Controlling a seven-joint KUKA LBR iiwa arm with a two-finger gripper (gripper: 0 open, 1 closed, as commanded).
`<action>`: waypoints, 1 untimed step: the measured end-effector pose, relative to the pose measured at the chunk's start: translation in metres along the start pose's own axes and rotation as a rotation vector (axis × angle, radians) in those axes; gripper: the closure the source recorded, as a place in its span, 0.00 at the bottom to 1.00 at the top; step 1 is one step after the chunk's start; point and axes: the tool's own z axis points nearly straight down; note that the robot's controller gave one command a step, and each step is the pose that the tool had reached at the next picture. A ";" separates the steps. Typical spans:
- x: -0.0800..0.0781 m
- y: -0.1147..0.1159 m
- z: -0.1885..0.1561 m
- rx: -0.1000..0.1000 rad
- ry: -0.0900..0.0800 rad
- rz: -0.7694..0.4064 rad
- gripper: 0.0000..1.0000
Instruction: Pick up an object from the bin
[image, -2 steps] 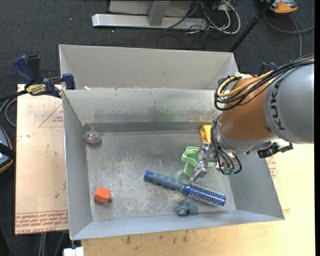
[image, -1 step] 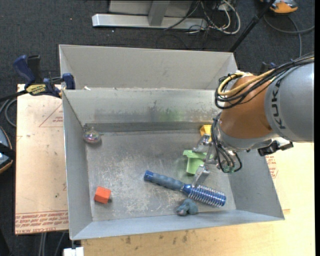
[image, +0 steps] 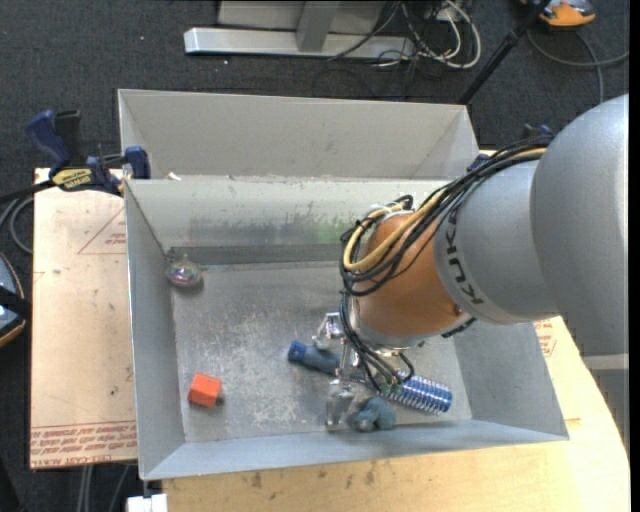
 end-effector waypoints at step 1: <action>-0.002 0.001 -0.002 -0.005 -0.005 0.002 1.00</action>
Offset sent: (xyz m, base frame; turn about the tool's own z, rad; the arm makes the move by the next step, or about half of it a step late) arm 0.0000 0.0000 0.0000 0.0000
